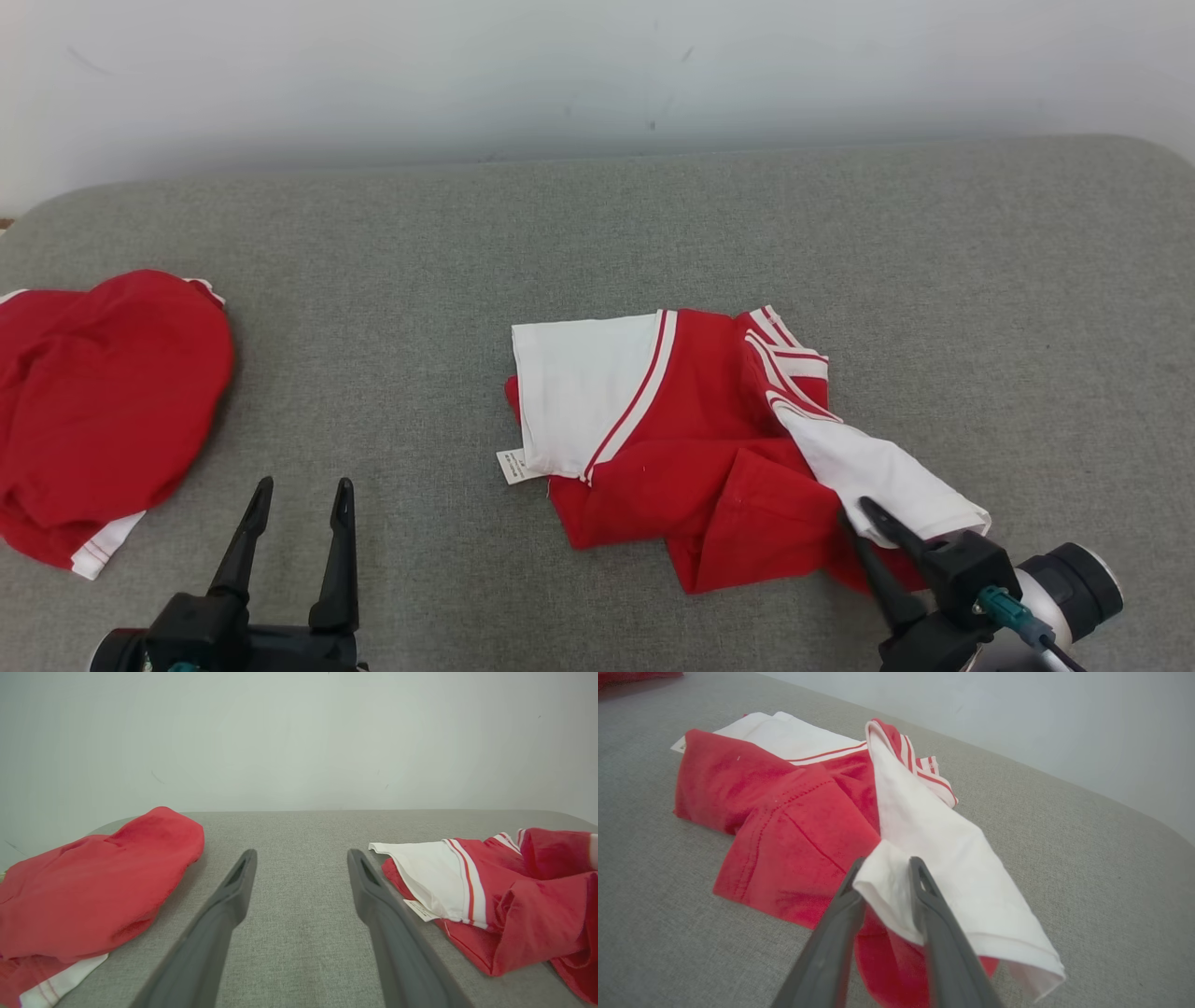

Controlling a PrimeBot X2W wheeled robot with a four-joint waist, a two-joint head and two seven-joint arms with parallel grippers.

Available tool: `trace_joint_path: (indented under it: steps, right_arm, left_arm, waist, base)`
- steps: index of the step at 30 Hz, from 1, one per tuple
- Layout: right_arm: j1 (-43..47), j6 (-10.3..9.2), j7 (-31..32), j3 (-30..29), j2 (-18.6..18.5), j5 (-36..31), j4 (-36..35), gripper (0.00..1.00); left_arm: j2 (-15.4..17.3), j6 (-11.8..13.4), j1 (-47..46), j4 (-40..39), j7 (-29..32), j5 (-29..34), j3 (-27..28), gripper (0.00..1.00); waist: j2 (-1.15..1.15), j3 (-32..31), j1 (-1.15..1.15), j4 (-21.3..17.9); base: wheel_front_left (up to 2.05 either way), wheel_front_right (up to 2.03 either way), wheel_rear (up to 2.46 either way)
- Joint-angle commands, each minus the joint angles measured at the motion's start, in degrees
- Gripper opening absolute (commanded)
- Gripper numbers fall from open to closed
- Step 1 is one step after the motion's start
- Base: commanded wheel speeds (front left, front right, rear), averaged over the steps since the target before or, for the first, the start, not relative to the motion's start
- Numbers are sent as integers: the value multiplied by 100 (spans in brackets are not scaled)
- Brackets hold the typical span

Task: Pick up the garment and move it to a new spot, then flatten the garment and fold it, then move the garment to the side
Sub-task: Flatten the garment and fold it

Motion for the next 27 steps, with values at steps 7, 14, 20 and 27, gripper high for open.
trace_joint_path:
  steps: [7, 14, 20, 27]
  right_arm:
    - [-76, 2, -106, -220, 1, 204, -273, 0]
    - [-204, 2, -339, -1281, 265, 293, -343, 0]
    - [-465, 2, -610, -2005, 443, 554, 180, 0]
    - [-1318, 2, -985, -2523, 412, 899, 1756, 0]
  left_arm:
    - [-83, -81, -40, 33, -20, 126, 128, 100]
    - [-129, -138, -84, 45, -20, 216, 199, 100]
    - [-141, -173, -131, 53, -20, 270, 202, 100]
    - [-160, -232, -331, 25, -20, 317, 139, 100]
  waist:
    - [0, 50, -1, -74]
    - [0, 103, -1, -171]
    - [0, 194, -1, -212]
    - [0, 514, -1, -185]
  base:
    - [0, 0, 0]
    - [0, 0, 0]
    - [0, 0, 0]
    - [0, 0, 0]
